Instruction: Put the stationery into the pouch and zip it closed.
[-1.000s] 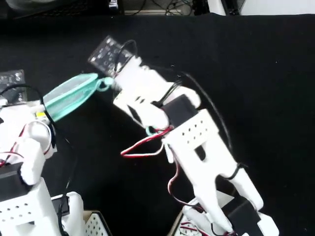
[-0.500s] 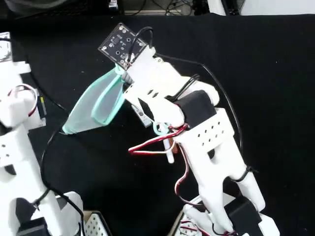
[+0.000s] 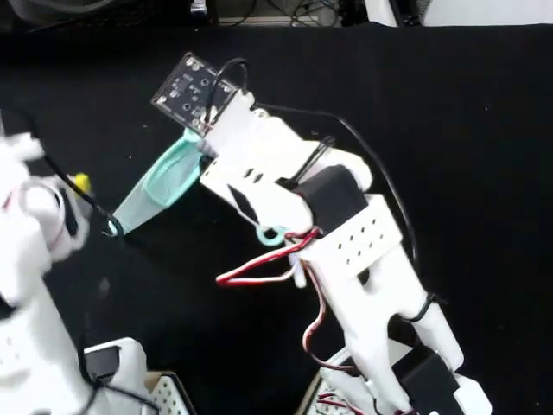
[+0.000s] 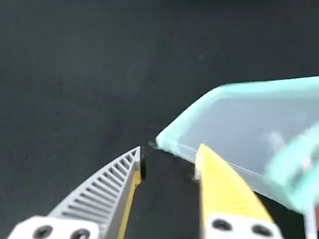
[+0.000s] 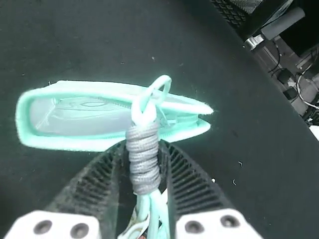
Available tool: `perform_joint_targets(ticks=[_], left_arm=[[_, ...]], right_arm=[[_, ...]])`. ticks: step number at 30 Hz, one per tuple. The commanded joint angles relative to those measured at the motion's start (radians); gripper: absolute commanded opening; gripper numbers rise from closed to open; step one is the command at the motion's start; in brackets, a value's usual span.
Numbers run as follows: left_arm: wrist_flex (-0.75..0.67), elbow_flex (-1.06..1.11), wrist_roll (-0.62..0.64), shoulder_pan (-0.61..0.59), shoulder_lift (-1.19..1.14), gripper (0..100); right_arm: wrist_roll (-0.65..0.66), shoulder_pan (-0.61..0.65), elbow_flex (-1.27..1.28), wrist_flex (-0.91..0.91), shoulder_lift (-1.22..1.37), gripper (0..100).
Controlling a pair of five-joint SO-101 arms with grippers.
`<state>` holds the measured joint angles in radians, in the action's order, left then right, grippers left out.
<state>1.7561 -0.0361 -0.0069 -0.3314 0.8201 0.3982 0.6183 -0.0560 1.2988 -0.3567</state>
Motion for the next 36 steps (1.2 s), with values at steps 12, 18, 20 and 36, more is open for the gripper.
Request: perform_joint_targets(ticks=[12, 18, 20, 36], left_arm=[[0.005, 0.051, 0.135, 0.318, -0.032, 27], [0.003, 0.051, 0.135, 0.308, -0.120, 27], [0.002, 0.050, 0.135, 0.305, -0.153, 27], [0.002, 0.048, 0.025, 0.130, -0.210, 8]], right_arm=[[0.041, 0.012, -0.024, -0.009, -0.031, 1.1], [0.040, 0.012, -0.024, -0.009, -0.035, 1.1], [0.038, 0.012, -0.024, -0.008, -0.035, 1.1], [0.003, 0.020, 0.142, -0.196, -0.036, 1.2]])
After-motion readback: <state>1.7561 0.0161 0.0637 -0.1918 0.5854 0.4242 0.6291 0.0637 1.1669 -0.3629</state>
